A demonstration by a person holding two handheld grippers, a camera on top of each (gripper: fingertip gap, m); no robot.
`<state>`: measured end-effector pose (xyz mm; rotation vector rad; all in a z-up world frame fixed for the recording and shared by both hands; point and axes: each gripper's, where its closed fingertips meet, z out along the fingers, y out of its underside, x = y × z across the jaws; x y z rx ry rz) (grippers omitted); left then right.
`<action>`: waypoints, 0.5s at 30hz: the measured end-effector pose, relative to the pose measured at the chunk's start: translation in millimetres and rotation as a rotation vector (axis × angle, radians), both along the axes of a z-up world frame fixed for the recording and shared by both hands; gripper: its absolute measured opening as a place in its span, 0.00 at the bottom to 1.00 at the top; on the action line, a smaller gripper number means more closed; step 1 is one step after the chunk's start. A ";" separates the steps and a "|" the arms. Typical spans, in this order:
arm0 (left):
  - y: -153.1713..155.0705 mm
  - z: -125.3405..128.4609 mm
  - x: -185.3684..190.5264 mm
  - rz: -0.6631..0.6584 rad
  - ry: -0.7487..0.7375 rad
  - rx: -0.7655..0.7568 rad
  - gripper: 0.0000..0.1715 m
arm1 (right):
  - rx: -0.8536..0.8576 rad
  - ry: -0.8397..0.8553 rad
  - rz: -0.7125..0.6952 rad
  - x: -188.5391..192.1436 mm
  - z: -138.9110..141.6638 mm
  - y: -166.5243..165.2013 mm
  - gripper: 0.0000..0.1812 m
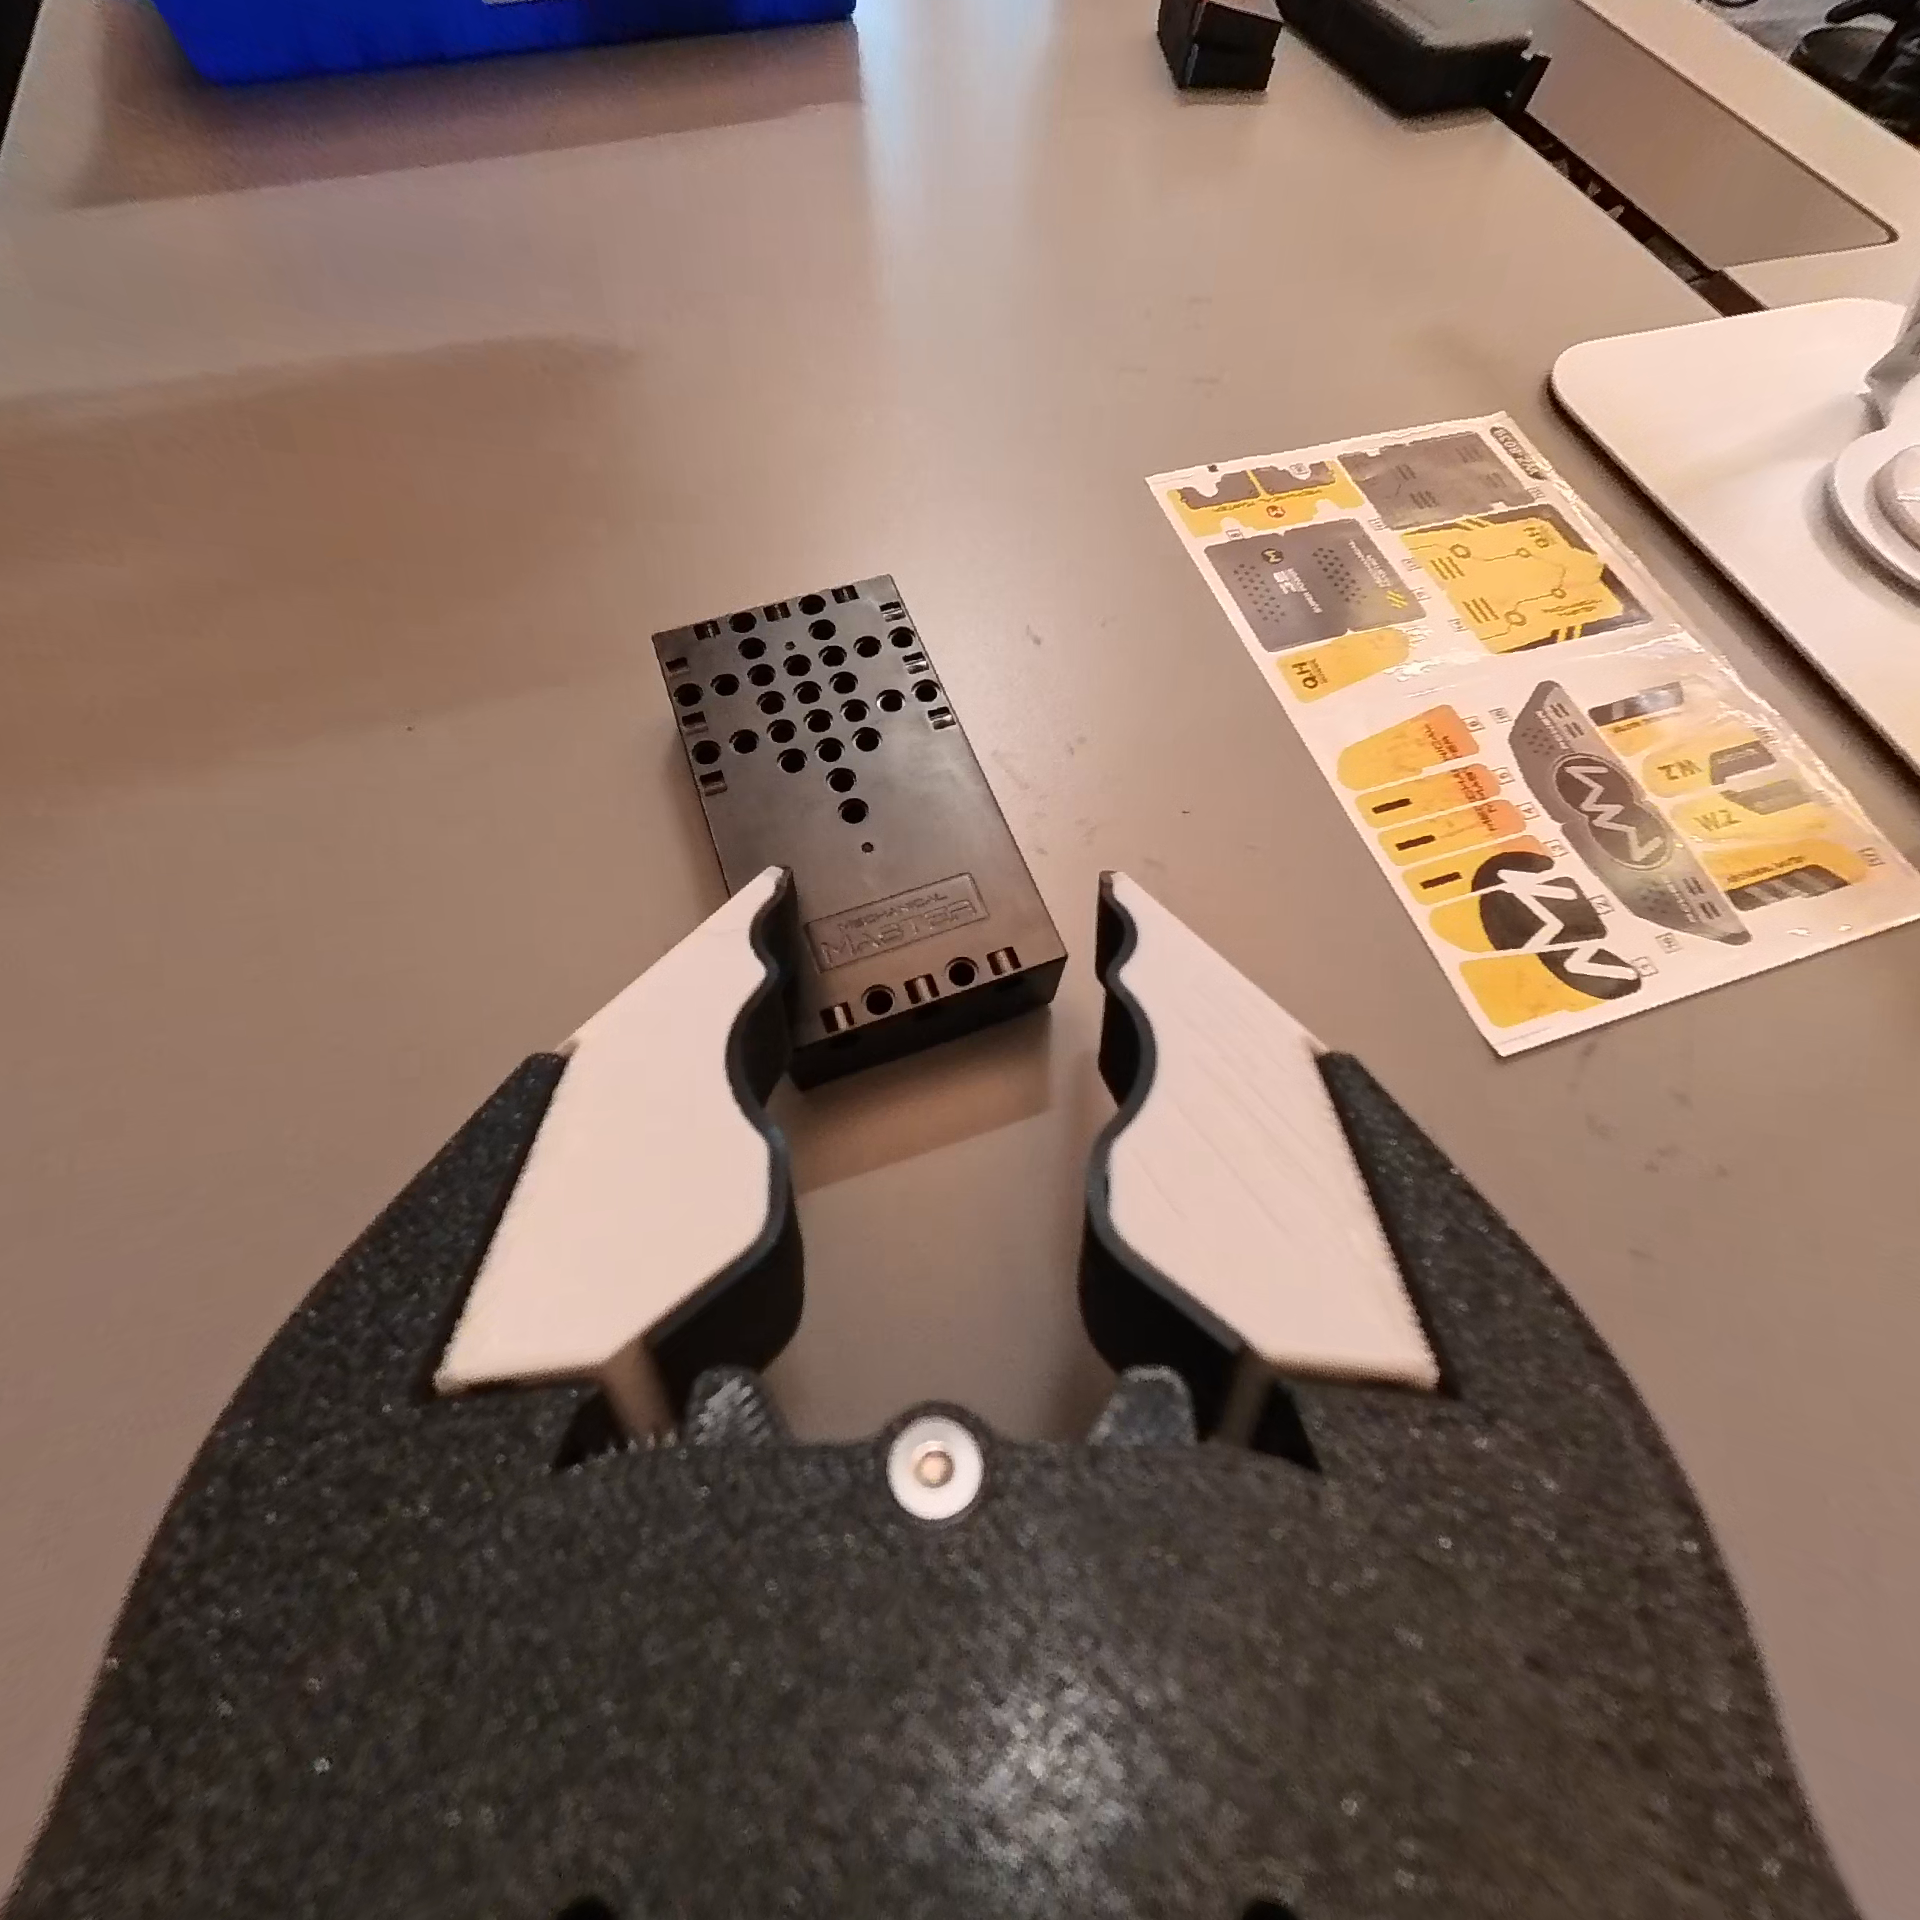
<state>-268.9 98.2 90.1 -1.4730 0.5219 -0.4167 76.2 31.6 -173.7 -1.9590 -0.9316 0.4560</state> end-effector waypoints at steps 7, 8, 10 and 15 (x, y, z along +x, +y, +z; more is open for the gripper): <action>48.5 -53.7 16.2 0.061 -0.069 -0.145 0.00 | 0.002 -0.002 0.000 0.0 0.0 0.1 0.32; 56.1 -63.0 19.3 0.068 -0.081 -0.170 0.00 | 0.003 -0.002 0.000 0.0 0.1 0.0 0.32; 69.3 -77.9 30.3 0.068 -0.095 -0.198 0.00 | 0.005 -0.003 0.000 0.0 0.1 0.1 0.32; 100.7 -92.1 64.8 0.089 -0.162 -0.181 0.00 | 0.011 -0.008 0.001 -0.3 0.3 -0.3 0.32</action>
